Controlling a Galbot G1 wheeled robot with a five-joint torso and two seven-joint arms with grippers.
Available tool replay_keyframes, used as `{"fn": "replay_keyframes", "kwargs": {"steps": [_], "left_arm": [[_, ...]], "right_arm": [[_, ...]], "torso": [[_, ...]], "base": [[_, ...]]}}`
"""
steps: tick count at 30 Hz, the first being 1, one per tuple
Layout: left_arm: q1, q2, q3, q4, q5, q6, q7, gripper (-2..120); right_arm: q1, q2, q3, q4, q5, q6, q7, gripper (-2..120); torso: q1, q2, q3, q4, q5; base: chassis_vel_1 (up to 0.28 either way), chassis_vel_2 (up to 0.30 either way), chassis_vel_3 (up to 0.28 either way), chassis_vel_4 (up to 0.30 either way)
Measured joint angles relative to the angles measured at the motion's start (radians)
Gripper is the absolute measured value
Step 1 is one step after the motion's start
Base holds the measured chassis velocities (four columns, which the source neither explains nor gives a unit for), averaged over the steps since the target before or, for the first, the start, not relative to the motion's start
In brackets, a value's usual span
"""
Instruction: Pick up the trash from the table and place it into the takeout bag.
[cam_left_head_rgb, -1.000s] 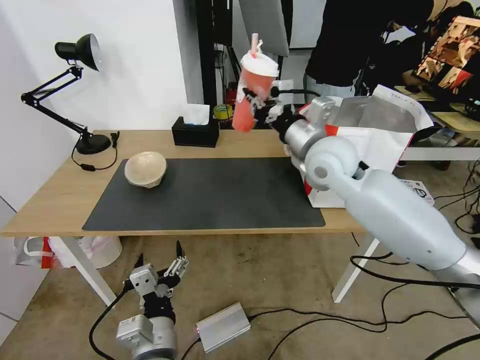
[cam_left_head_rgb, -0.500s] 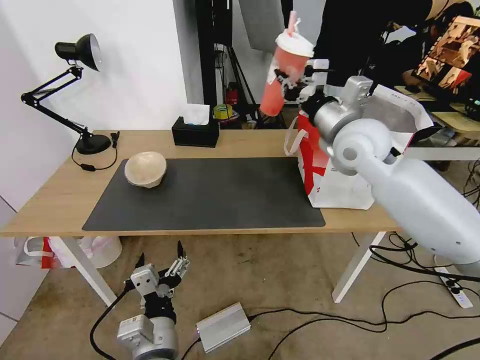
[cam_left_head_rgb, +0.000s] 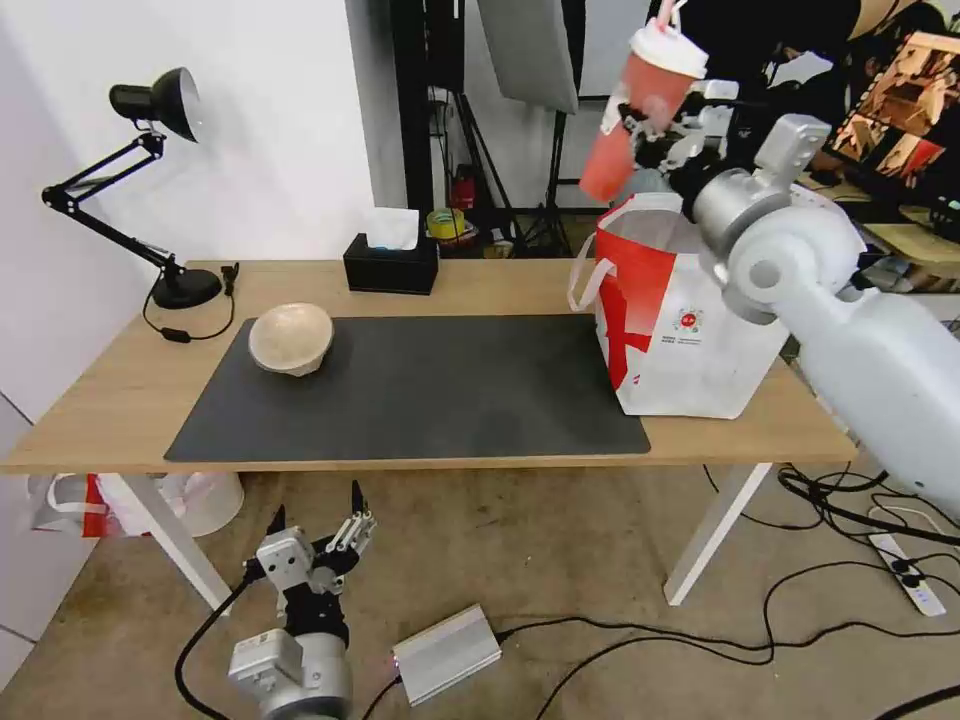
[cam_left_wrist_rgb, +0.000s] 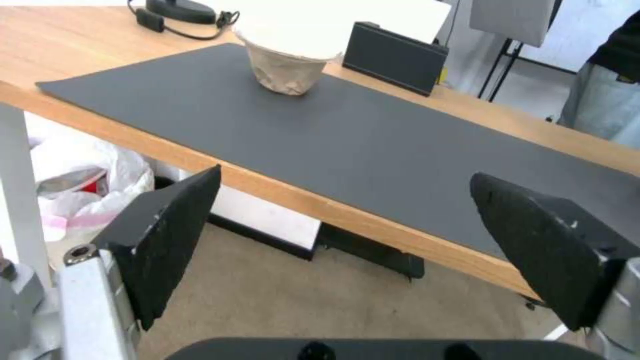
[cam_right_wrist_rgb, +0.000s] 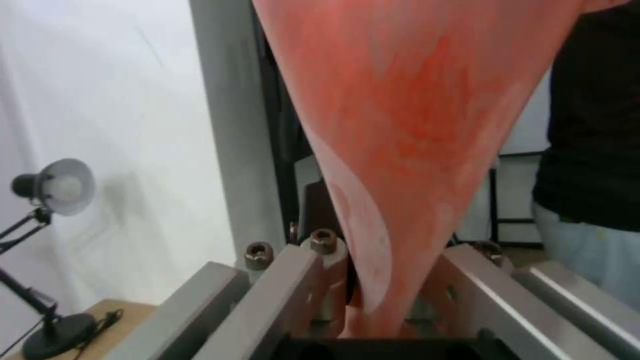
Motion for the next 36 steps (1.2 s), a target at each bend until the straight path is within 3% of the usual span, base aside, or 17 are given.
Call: {"fn": "replay_keyframes", "kwargs": {"steps": [24, 36], "left_arm": [[0.013, 0.005, 0.003, -0.015, 0.003, 0.001, 0.0, 100], [0.016, 0.002, 0.008, -0.015, 0.008, 0.002, 0.0, 100]], "right_arm": [[-0.043, -0.077, 0.064, -0.088, 0.012, -0.008, -0.038, 3], [-0.077, -0.065, 0.065, -0.124, -0.02, -0.018, -0.034, 3]], "torso": [[0.0, 0.0, 0.0, 0.0, -0.0001], [0.0, 0.0, 0.0, 0.0, -0.0001]], "base": [[0.0, 0.0, 0.0, 0.0], [0.0, 0.0, 0.0, 0.0]]}}
